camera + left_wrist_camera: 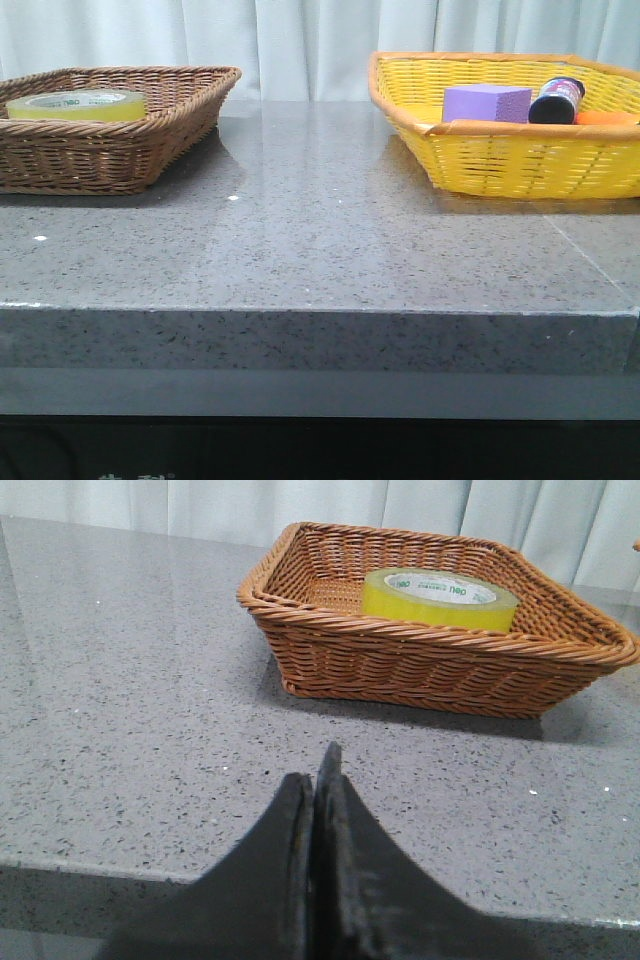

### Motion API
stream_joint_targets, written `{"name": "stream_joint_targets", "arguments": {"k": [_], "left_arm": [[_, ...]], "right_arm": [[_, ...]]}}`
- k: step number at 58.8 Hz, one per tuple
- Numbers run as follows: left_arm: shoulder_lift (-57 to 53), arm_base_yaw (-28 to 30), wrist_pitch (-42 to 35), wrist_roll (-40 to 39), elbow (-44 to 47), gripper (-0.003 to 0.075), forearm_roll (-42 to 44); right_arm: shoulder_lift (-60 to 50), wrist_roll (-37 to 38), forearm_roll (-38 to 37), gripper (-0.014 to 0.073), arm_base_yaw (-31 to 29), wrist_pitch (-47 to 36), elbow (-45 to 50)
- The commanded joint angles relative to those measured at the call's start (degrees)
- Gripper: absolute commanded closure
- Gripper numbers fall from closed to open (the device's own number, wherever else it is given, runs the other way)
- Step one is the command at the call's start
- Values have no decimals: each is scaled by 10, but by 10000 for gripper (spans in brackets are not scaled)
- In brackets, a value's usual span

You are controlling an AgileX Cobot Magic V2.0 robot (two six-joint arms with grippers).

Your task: Transfer tape with both arms

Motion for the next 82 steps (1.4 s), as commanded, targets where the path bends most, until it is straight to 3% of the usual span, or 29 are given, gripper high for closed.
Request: {"name": "stream_joint_targets", "arguments": {"k": [1,29,45,60,74,82], "left_arm": [[-11,1,-49,-1,23,740,-6],[-11,1,-49,-1,23,740,-6],[-11,1,-49,-1,23,740,-6],[-11,1,-49,-1,23,740,-6],[-11,1,-49,-1,23,740,-6],[-11,1,-49,-1,23,740,-6]], "right_arm": [[3,-1,0,714,0,-48,-14],[3,-1,0,714,0,-50,-11],[-5,-4,-62,714,27,-125,60],[-90,12,-68,714,36,-101,152],[-182,12,-66,714,36,-39,188],[-180,12,-59,714,36,-40,201]]}}
